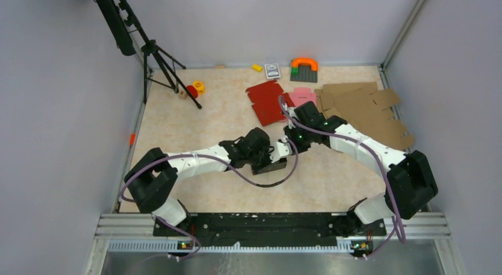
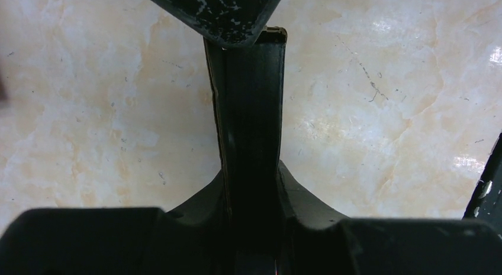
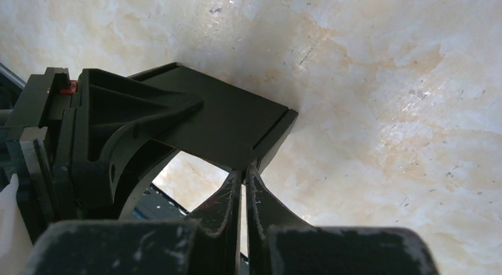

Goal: Fold the paper box
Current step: Close the paper box at the center of the board.

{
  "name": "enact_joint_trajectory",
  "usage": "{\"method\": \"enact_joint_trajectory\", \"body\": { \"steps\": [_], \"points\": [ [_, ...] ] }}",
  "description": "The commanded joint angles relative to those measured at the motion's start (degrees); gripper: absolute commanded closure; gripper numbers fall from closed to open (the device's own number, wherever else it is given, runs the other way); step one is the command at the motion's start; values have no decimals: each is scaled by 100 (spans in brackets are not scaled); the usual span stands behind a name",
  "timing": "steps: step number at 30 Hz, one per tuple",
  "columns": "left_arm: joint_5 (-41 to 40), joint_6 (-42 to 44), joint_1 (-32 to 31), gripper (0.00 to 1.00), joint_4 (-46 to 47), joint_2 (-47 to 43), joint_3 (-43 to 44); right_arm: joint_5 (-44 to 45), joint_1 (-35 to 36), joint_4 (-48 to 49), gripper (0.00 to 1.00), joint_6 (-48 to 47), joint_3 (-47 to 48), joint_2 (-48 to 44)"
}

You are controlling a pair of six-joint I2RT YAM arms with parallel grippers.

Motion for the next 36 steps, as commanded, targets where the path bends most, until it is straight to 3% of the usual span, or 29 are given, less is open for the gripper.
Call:
{"method": "enact_joint_trajectory", "body": {
  "steps": [1,3,5,13,17,29,36],
  "points": [
    [25,-171,-129,85,-430,292,144,-619,27,131,92,251,361,18],
    [48,-162,-148,84,-417,256,124,-477,27,196,81,192,239,-110],
    [43,-160,-157,84,-414,233,114,-366,27,346,78,242,75,-244],
    [18,-237,-184,79,-506,264,208,-410,35,690,100,381,-247,-358],
    [-47,-365,-185,73,-553,300,287,-471,62,711,100,453,-336,-425],
    [-258,-644,-186,72,-625,432,409,-357,162,1020,100,767,-990,-815],
    [-419,-667,-311,73,-645,479,508,-408,167,1043,100,1173,-666,-762]
  ]
}}
